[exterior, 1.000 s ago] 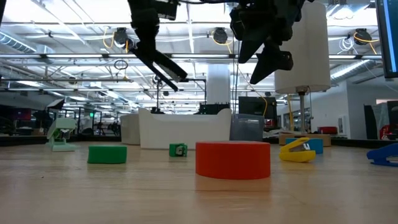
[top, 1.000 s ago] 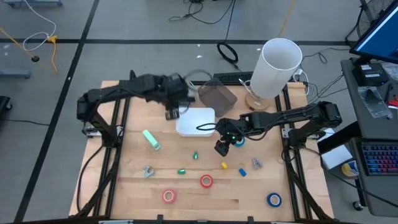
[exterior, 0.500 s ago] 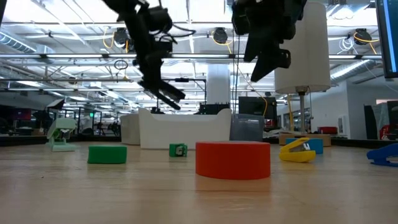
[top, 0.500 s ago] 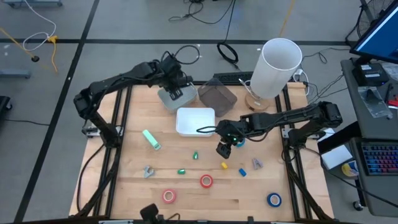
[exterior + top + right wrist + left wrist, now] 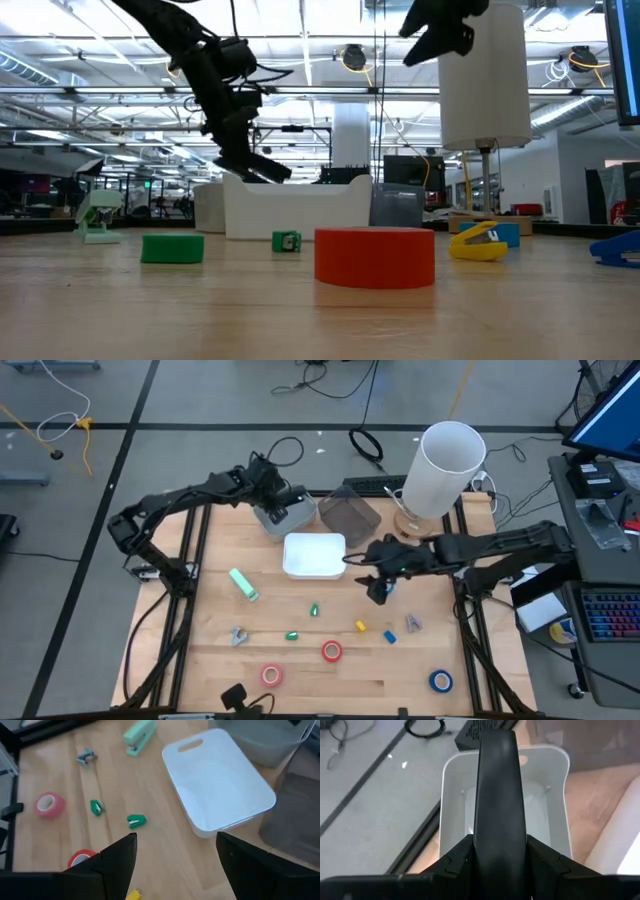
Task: Pick and place Stapler, Stapler remover, tape
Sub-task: Put the black stapler into the gray bin
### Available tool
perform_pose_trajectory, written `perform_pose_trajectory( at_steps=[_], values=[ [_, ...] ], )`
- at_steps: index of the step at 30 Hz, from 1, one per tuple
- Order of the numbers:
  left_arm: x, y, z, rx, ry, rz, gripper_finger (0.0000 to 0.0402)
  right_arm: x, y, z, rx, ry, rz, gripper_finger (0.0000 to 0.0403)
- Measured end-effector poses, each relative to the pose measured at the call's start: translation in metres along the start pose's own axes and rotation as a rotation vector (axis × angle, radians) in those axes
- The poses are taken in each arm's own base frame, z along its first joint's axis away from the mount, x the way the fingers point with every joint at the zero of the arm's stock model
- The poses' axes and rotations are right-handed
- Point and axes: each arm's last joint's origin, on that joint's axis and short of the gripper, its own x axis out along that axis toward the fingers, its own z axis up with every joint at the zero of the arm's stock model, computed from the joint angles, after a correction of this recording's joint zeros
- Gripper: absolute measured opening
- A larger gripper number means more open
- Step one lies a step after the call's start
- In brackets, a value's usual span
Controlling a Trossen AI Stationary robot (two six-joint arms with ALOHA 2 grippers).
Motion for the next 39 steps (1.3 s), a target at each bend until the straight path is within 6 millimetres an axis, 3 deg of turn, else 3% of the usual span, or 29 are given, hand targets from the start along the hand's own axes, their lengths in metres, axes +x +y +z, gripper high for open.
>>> perform_pose_trajectory(
  at_steps=[3, 8, 20, 28, 39],
  values=[
    [0.008, -0.002, -0.012, -0.005, 0.046, -0.004, 0.0136, -0.010, -0.002, 0.004, 0.018, -0.046, 0.018, 0.0265],
    [0.015, -0.006, -0.014, -0.026, -0.030, 0.004, 0.0136, -0.018, -0.004, 0.006, 0.030, -0.074, 0.029, 0.0263],
    [0.019, -0.008, -0.021, -0.057, -0.003, 0.046, 0.0136, -0.016, -0.003, 0.005, 0.065, -0.068, 0.033, 0.0263],
    [0.031, -0.011, -0.039, -0.060, 0.007, 0.050, 0.0136, -0.016, -0.003, 0.005, 0.065, -0.069, 0.033, 0.0263],
    [0.038, -0.012, -0.047, -0.055, -0.043, 0.056, 0.0136, -0.016, -0.003, 0.005, 0.085, -0.068, 0.035, 0.0263]
  ],
)
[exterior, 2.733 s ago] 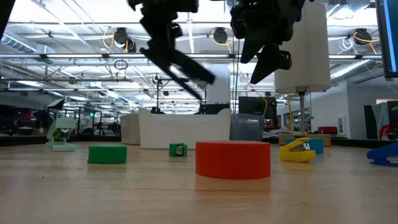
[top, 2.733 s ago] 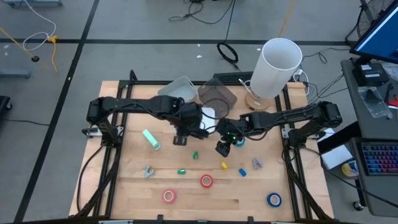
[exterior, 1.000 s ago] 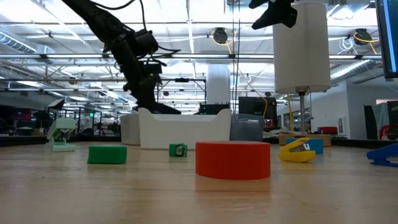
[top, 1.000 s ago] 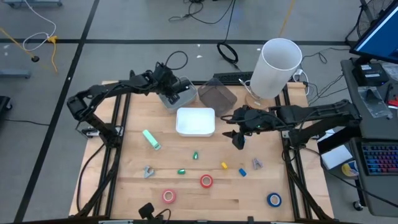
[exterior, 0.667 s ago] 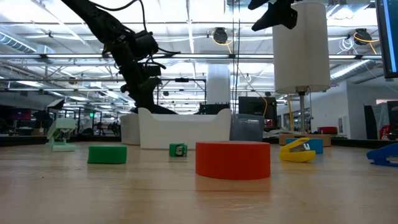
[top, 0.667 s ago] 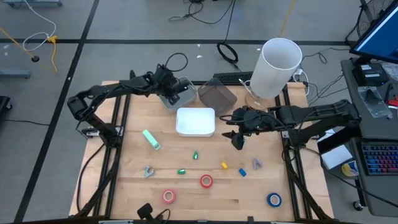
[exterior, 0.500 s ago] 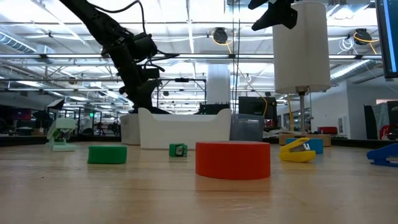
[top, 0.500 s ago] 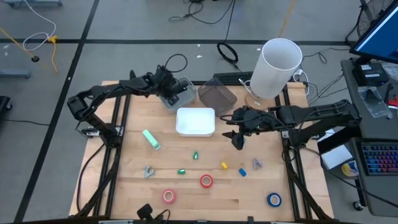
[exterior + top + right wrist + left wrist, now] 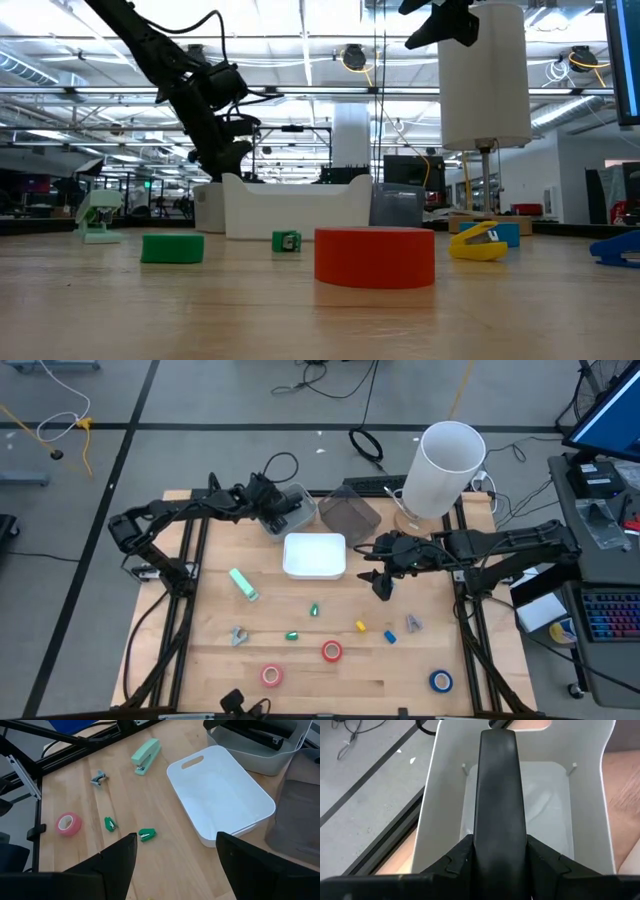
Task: Pick and place Stapler, Stapler remover, tape
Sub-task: Put the black stapler into the gray bin
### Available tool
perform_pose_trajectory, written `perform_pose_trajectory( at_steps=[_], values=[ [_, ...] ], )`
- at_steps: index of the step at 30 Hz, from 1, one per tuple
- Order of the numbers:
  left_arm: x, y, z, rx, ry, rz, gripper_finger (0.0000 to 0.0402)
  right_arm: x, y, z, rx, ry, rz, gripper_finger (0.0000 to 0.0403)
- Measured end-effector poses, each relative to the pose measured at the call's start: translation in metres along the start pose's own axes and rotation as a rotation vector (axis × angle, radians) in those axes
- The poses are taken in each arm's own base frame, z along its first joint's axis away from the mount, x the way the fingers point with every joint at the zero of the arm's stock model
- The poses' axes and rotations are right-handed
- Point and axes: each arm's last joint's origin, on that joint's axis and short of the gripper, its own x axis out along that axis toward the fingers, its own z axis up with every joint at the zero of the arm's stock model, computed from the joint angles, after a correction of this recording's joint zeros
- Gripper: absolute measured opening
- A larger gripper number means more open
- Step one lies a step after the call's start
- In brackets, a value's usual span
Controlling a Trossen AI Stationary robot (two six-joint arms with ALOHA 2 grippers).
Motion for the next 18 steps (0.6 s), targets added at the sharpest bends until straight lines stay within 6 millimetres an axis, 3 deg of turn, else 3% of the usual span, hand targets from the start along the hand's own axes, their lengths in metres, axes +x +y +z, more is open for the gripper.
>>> perform_pose_trajectory(
  at_steps=[14, 18],
  values=[
    [0.008, 0.000, -0.011, -0.001, -0.038, 0.058, 0.0137, 0.000, 0.000, 0.000, 0.006, 0.000, 0.000, 0.0263],
    [0.009, 0.000, -0.012, -0.003, -0.047, 0.083, 0.0179, 0.000, 0.000, 0.000, 0.013, 0.000, 0.000, 0.0263]
  ],
)
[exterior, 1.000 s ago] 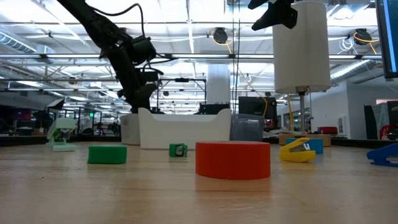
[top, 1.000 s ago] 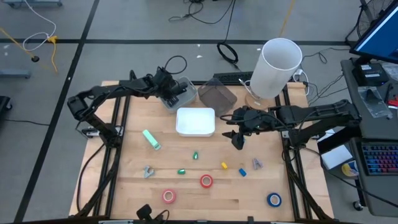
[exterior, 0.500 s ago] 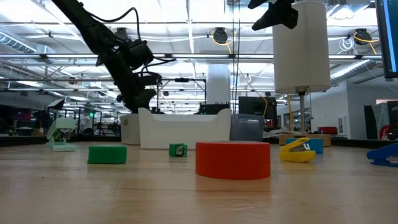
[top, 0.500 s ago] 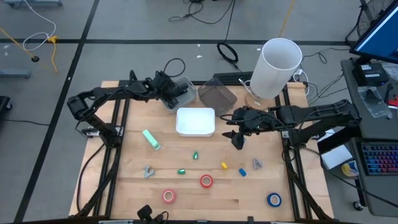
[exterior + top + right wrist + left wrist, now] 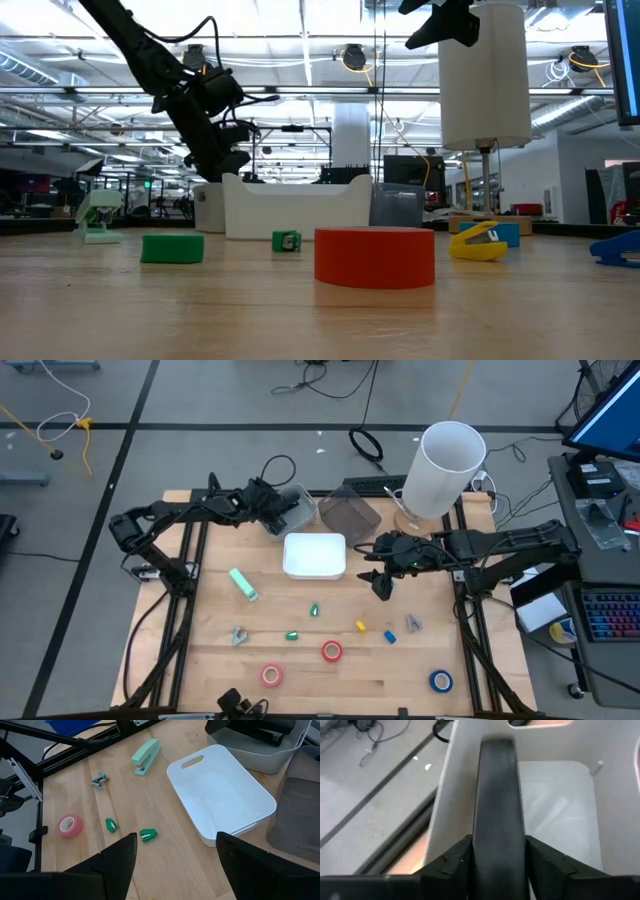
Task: Pick and place Stapler, Stapler remover, tape
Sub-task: Put the black stapler into the gray bin, then put the light blue stapler into the gray bin
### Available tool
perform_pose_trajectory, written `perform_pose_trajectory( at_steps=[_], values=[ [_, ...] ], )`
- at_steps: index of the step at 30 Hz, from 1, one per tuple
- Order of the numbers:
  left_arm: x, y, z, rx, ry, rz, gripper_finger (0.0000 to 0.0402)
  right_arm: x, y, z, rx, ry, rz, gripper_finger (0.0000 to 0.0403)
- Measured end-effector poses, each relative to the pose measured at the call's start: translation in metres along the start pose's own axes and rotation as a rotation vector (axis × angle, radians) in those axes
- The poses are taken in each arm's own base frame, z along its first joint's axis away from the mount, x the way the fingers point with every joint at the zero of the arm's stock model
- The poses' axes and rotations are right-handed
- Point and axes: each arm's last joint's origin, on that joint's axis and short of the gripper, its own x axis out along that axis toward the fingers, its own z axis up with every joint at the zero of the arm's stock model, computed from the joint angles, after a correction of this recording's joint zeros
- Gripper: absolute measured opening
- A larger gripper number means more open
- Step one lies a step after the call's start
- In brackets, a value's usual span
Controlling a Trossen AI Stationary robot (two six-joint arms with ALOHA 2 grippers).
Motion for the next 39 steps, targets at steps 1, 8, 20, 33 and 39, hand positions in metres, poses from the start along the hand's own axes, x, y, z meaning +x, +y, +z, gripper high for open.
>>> perform_pose_trajectory(
  at_steps=[1, 8, 20, 33, 39],
  values=[
    [0.000, 0.000, 0.000, 0.001, -0.001, 0.002, 0.0190, 0.000, 0.000, 0.000, 0.000, 0.000, 0.000, 0.0263],
    [0.000, 0.000, 0.001, 0.002, -0.007, 0.002, 0.0215, 0.000, 0.000, 0.000, 0.000, 0.000, 0.000, 0.0263],
    [-0.092, -0.003, 0.035, 0.035, -0.201, -0.175, 0.0208, 0.000, 0.000, 0.000, -0.002, 0.000, 0.001, 0.0263],
    [-0.207, -0.042, -0.052, 0.486, 0.162, -0.561, 0.0182, -0.001, -0.003, -0.012, -0.125, 0.056, 0.085, 0.0263],
    [-0.202, -0.059, -0.069, 0.700, 0.170, -0.535, 0.0168, -0.015, -0.013, -0.024, -0.152, -0.083, 0.168, 0.0263]
  ],
)
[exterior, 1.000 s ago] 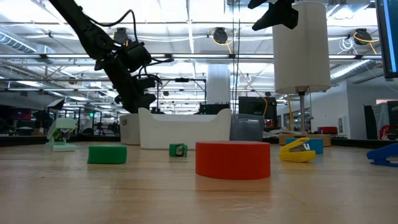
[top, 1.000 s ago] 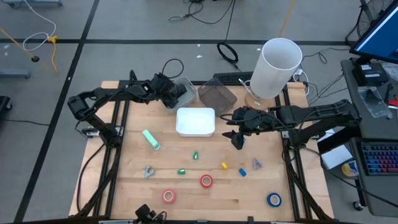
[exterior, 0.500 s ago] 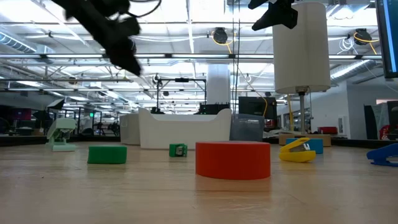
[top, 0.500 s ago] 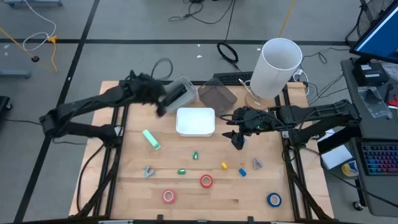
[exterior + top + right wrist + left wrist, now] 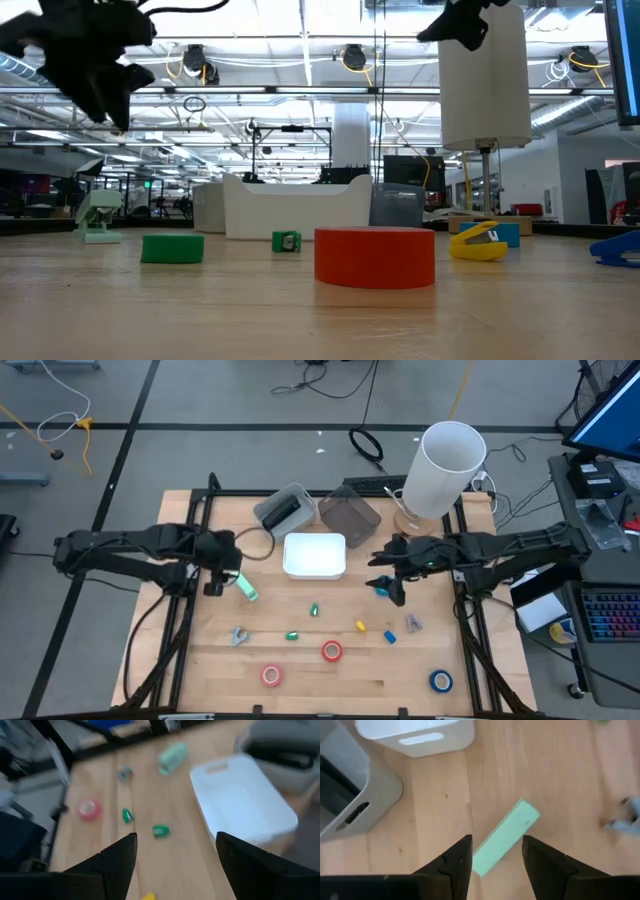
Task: Pick and place Stapler, Stapler remover, tape
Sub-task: Put the light blue stapler into the gray bin
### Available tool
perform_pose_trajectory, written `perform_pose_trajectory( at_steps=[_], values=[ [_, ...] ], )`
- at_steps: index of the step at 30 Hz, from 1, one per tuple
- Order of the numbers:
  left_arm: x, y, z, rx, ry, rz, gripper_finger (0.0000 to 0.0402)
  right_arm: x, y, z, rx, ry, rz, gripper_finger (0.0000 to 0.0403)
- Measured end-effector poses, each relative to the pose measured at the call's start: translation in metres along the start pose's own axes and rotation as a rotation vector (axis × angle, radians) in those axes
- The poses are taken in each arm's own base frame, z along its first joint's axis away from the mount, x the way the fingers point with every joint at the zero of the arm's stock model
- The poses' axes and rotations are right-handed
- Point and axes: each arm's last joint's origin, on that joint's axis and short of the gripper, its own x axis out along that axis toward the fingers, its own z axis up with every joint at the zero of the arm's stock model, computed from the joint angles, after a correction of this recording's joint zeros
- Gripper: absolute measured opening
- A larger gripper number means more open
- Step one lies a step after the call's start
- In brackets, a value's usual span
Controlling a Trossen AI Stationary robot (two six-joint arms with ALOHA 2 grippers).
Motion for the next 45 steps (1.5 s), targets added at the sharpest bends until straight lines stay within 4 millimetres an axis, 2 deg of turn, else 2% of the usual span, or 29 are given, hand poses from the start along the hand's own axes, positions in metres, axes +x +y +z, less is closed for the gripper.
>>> perform_pose_trajectory(
  at_steps=[7, 12, 16, 21, 34, 41, 45],
  values=[
    [0.024, -0.002, 0.008, 0.039, 0.138, 0.023, 0.0153, -0.017, -0.011, -0.029, 0.055, -0.135, 0.102, 0.0263],
    [0.048, -0.001, 0.014, 0.048, 0.260, -0.008, 0.0154, -0.017, -0.019, -0.053, 0.127, -0.176, 0.126, 0.0263],
    [0.067, -0.001, 0.017, 0.113, 0.353, -0.034, 0.0154, -0.016, -0.023, -0.063, 0.164, -0.195, 0.139, 0.0263],
    [0.080, -0.001, 0.018, 0.225, 0.428, -0.052, 0.0154, -0.016, -0.023, -0.066, 0.178, -0.184, 0.188, 0.0263],
    [0.081, -0.011, 0.020, 0.462, 0.390, -0.183, 0.0155, -0.016, -0.022, -0.066, 0.207, -0.167, 0.217, 0.0263],
    [0.083, -0.006, 0.020, 0.469, 0.391, -0.184, 0.0155, -0.016, -0.022, -0.066, 0.197, -0.169, 0.215, 0.0263],
    [0.088, -0.005, 0.012, 0.455, 0.421, -0.197, 0.0155, -0.016, -0.022, -0.066, 0.196, -0.169, 0.215, 0.0263]
  ],
)
